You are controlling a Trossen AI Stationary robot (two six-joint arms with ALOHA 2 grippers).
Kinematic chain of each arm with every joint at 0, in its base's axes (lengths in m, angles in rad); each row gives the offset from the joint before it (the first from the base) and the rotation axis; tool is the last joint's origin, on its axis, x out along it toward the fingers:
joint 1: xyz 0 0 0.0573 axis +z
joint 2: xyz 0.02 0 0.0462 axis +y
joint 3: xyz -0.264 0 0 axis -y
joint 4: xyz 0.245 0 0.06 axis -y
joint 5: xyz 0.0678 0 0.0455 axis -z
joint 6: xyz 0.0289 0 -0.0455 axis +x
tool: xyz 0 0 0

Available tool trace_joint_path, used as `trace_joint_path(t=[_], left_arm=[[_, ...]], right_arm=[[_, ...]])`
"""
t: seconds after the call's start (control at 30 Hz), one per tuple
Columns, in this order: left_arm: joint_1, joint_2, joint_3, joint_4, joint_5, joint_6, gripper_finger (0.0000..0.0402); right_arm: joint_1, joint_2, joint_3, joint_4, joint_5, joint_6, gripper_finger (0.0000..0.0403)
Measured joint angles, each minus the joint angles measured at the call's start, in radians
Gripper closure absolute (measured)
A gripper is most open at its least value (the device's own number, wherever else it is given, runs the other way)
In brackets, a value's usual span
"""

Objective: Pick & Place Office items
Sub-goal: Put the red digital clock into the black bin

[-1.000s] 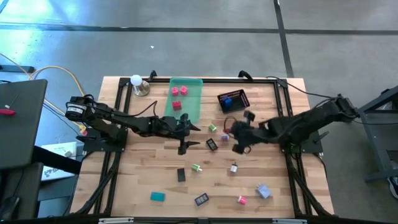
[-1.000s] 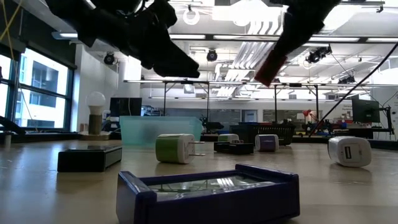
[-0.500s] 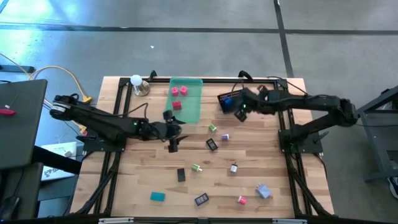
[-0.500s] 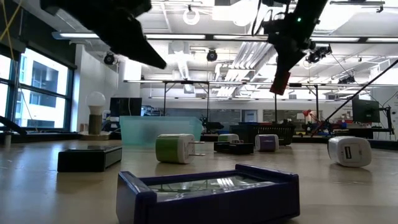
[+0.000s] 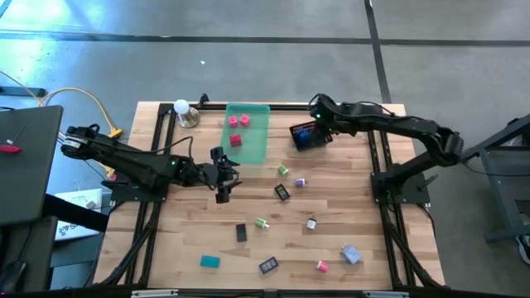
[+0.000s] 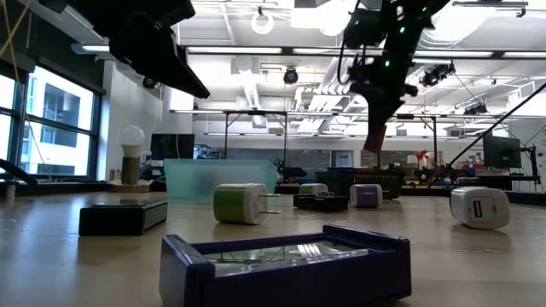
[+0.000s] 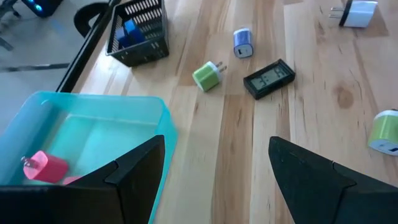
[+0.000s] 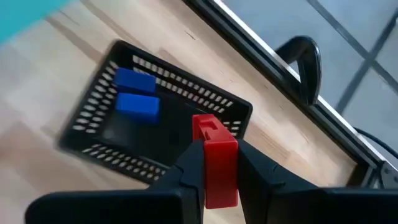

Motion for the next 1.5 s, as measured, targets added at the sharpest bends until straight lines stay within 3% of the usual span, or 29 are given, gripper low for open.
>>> trace_joint_path(t=[0.5,0.9,1.33,1.5], left_arm=[[0.001,0.0,-0.002,-0.001,0.0,-0.023,0.0121],[-0.003,0.001,-0.003,-0.019,0.007,-0.032,0.0121],[-0.003,0.001,-0.003,-0.021,0.019,-0.043,0.0121],[-0.003,0.001,-0.003,-0.021,0.02,-0.048,0.0121]], right_arm=[[-0.051,0.194,0.169,-0.095,-0.098,0.052,0.0353],[-0.085,0.286,0.179,-0.092,-0.158,0.132,0.0353],[-0.099,0.295,0.179,-0.077,-0.144,0.148,0.0353],[-0.097,0.295,0.179,-0.133,-0.093,0.101,0.0353]])
